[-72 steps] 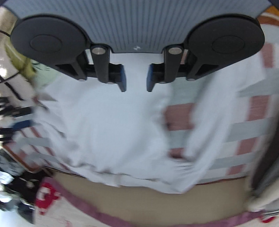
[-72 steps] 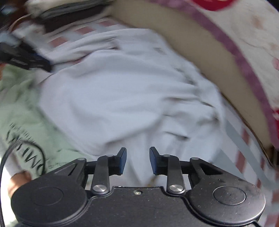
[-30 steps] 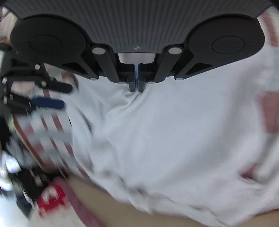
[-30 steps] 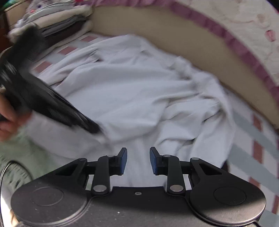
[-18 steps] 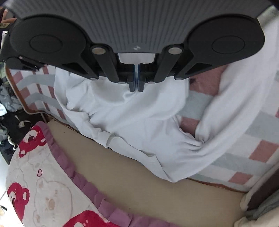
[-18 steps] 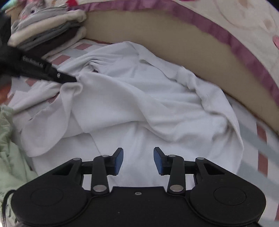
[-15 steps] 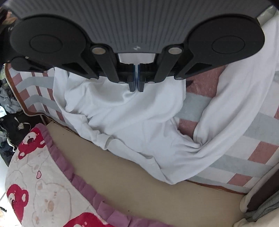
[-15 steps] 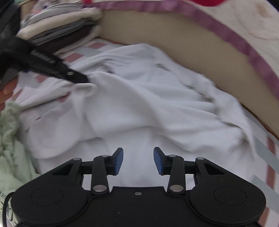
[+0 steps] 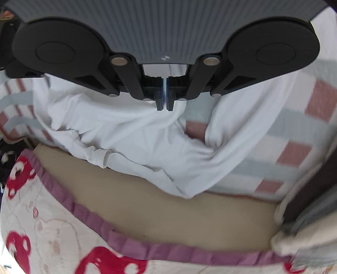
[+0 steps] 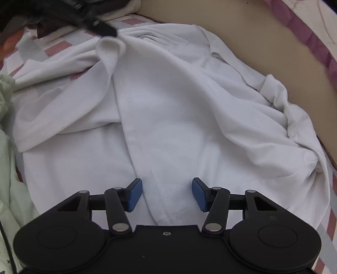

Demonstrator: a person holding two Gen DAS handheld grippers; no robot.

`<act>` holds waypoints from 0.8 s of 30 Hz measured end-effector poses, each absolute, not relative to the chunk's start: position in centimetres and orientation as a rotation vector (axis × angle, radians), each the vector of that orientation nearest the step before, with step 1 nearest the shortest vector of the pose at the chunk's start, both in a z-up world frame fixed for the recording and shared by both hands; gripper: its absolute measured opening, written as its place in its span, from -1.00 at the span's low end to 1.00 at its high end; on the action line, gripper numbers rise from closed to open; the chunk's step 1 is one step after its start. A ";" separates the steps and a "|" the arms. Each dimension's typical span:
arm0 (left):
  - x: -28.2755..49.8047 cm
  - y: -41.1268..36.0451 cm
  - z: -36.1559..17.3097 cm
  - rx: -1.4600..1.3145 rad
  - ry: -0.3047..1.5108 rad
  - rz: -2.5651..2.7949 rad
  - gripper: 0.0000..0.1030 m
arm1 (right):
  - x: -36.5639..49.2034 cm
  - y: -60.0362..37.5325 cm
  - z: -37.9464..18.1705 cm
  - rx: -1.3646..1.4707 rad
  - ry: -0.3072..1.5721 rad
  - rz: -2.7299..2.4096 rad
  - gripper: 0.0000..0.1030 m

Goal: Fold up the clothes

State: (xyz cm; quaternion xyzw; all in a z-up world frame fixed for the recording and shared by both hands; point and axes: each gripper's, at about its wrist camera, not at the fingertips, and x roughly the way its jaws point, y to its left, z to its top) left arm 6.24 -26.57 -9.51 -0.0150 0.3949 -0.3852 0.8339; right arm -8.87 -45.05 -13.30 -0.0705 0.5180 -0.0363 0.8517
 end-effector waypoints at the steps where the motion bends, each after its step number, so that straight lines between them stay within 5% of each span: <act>1: 6.2 -25.9 -9.8 -0.057 0.853 -0.814 -0.96 | -8.9 -45.1 -13.3 -0.142 1.092 -0.074 0.23; 4: 5.3 -24.6 -10.1 -0.035 0.855 -0.766 -0.96 | -8.8 -46.2 -13.7 -0.045 1.103 -0.054 0.50; 6: 4.8 -24.2 -9.9 -0.017 0.846 -0.770 -0.95 | -8.7 -47.6 -13.9 0.054 1.109 -0.058 0.50; 8: 4.3 -23.9 -9.7 0.001 0.837 -0.774 -0.95 | -8.9 -48.1 -13.5 0.056 1.083 -0.107 -0.25; 9: 4.0 -23.7 -9.6 0.010 0.832 -0.776 -0.95 | -9.1 -48.1 -13.0 0.028 1.066 -0.135 -0.83; 16: 1.7 -23.4 -8.9 0.068 0.843 -0.922 -0.90 | -15.2 -51.1 -3.4 0.211 0.716 -0.329 -0.84; 20: -0.5 -24.4 -9.2 0.151 0.897 -1.139 -0.39 | -18.1 -53.8 2.7 0.241 0.558 -0.426 -0.84; 22: -2.8 -25.6 -10.1 0.281 0.869 -1.208 -0.37 | -19.9 -54.8 5.0 0.234 0.490 -0.486 -0.84; 24: -4.5 -26.5 -10.7 0.352 0.829 -1.238 -0.10 | -21.7 -55.8 6.5 0.224 0.419 -0.544 -0.84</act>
